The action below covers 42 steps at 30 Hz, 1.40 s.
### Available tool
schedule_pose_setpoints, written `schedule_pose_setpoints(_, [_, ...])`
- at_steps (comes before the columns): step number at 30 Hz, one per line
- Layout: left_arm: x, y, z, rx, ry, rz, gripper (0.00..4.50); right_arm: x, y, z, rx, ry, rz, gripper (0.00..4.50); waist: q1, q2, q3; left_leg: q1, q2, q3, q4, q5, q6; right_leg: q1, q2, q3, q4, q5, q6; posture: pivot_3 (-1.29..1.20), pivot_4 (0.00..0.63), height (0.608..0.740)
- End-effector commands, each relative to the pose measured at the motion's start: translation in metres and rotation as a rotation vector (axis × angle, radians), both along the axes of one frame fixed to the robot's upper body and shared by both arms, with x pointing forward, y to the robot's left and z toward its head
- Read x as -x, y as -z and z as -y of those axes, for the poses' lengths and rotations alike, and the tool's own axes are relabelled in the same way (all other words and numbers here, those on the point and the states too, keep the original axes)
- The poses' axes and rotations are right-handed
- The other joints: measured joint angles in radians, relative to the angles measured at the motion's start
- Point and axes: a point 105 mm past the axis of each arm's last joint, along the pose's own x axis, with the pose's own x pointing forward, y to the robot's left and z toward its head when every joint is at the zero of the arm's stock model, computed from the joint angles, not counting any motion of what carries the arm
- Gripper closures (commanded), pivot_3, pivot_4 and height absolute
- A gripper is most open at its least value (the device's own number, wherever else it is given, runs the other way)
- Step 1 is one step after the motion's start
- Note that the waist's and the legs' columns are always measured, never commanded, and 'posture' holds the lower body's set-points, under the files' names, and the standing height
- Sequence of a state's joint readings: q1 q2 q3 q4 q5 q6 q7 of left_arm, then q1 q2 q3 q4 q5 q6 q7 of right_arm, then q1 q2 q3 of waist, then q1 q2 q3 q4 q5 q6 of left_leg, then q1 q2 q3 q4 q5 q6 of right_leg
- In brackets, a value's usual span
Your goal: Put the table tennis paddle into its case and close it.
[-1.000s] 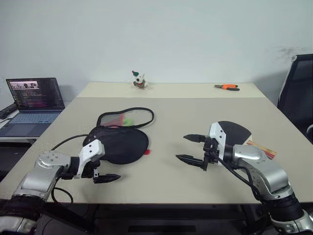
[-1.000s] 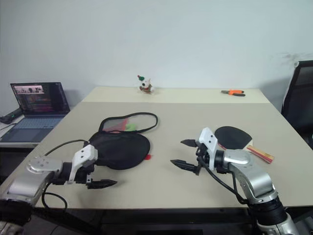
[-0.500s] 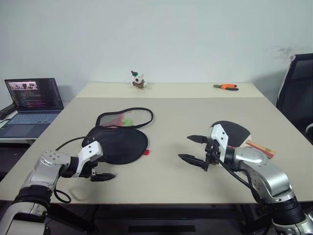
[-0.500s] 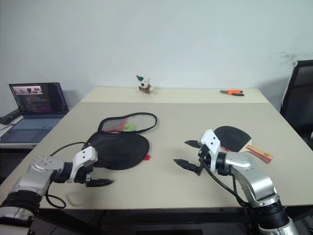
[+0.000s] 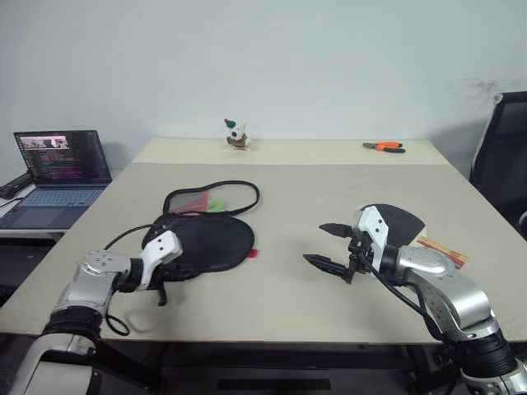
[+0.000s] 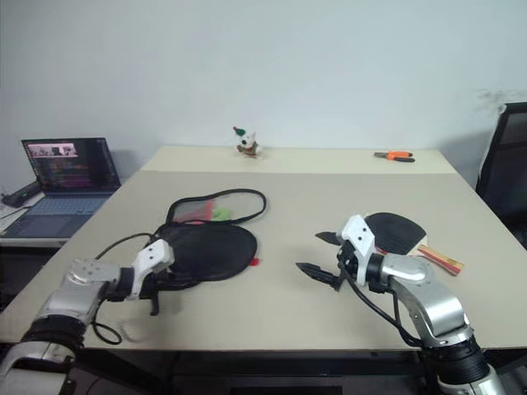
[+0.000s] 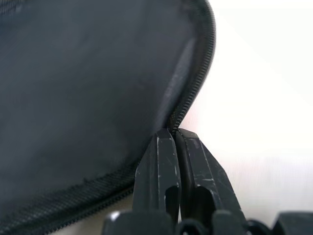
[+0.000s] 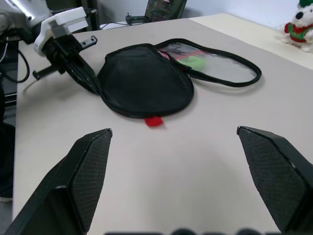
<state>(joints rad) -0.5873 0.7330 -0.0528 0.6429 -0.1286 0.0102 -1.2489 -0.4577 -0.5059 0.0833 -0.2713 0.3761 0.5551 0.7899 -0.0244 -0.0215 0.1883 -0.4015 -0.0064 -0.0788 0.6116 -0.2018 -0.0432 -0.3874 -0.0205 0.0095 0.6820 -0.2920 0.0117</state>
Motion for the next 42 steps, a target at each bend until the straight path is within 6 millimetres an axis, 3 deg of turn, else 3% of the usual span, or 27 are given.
schedule_pose_setpoints(1, [-0.001, -0.012, 0.042, 0.082, 0.063, 0.049, 4.45, 0.001, -0.016, 0.005, -0.008, 0.008, 0.066, 0.0, 0.0, 0.0, 0.0, 0.0, 0.0, 0.0, 0.0, 0.0, 0.0, 0.0, 0.0, 0.0, 0.0, 0.001, 0.0, 0.0, 0.15, 0.74])
schedule_pose_setpoints(4, [-0.005, -0.012, 0.088, 0.142, 0.083, 0.056, 4.45, 0.0, -0.014, 0.009, 0.001, 0.015, 0.063, 0.0, -0.002, 0.0, 0.0, 0.0, 0.0, 0.0, 0.0, 0.0, 0.0, 0.0, 0.0, 0.001, 0.0, 0.001, -0.001, 0.0, 0.15, 0.74])
schedule_pose_setpoints(6, [-0.02, -0.017, 0.112, 0.178, 0.038, 0.076, 4.45, -0.001, -0.013, 0.011, 0.005, 0.019, 0.061, 0.0, -0.002, 0.0, 0.0, 0.0, 0.0, 0.0, 0.001, 0.0, 0.0, 0.0, 0.0, 0.001, 0.0, 0.001, -0.001, 0.0, 0.15, 0.74])
schedule_pose_setpoints(11, [-0.04, -0.027, 0.136, 0.196, -0.007, 0.116, 4.45, -0.001, -0.012, 0.011, 0.012, 0.018, 0.059, 0.0, -0.011, -0.001, 0.0, 0.001, 0.0, 0.001, 0.001, 0.0, 0.0, 0.0, 0.001, 0.001, 0.001, 0.001, 0.001, 0.0, 0.15, 0.74])
schedule_pose_setpoints(14, [-0.043, -0.031, 0.139, 0.202, -0.001, 0.117, 4.45, -0.001, -0.012, 0.011, 0.012, 0.017, 0.055, 0.0, -0.012, -0.001, 0.0, 0.001, 0.0, 0.002, 0.001, 0.0, 0.0, 0.0, 0.001, 0.002, 0.001, 0.001, 0.001, 0.0, 0.15, 0.74])
schedule_pose_setpoints(17, [-0.041, -0.031, 0.132, 0.206, -0.01, 0.119, 3.85, 0.0, -0.01, 0.011, 0.011, 0.016, 0.046, 0.0, -0.012, -0.001, 0.0, 0.001, 0.0, 0.002, 0.001, 0.0, 0.0, 0.0, 0.002, 0.002, 0.001, 0.001, 0.001, 0.0, 0.15, 0.74])
schedule_pose_setpoints(23, [-0.015, -0.033, 0.116, 0.252, 0.048, 0.052, 1.74, 0.0, -0.008, 0.009, -0.001, 0.011, 0.018, 0.0, -0.012, -0.001, 0.0, 0.001, 0.0, 0.002, 0.0, 0.0, 0.0, 0.0, 0.001, 0.003, 0.0, 0.002, 0.0, 0.0, 0.15, 0.74])
schedule_pose_setpoints(27, [0.013, -0.043, 0.086, 0.271, 0.074, 0.027, 1.74, -0.002, -0.008, 0.001, -0.055, 0.01, -0.043, 0.0, -0.015, -0.001, 0.0, 0.001, 0.001, 0.001, 0.0, 0.0, 0.0, 0.0, 0.001, 0.004, 0.001, 0.002, 0.0, 0.0, 0.15, 0.74])
schedule_pose_setpoints(31, [0.022, -0.057, 0.047, 0.291, -0.036, 0.065, 1.74, -0.009, 0.006, -0.016, -0.09, 0.059, -0.178, 0.0, -0.016, -0.001, 0.0, 0.002, 0.003, -0.001, 0.0, 0.0, 0.0, 0.0, -0.001, 0.004, 0.001, 0.002, -0.001, 0.0, 0.15, 0.74])
schedule_pose_setpoints(35, [0.03, -0.061, 0.02, 0.275, -0.13, 0.096, 1.74, -0.032, 0.018, -0.031, -0.148, 0.193, -0.276, 0.0, -0.014, -0.001, 0.0, 0.002, 0.003, 0.0, 0.0, 0.0, 0.0, 0.0, -0.001, 0.004, 0.001, 0.002, -0.001, 0.0, 0.15, 0.74])
schedule_pose_setpoints(42, [0.046, -0.055, 0.005, 0.256, -0.188, 0.086, 1.74, -0.064, 0.043, -0.047, -0.135, 0.403, -0.35, 0.0, -0.007, -0.001, 0.0, 0.002, 0.002, 0.001, 0.0, 0.0, 0.0, -0.001, -0.001, 0.004, 0.0, 0.002, -0.002, 0.0, 0.15, 0.74])
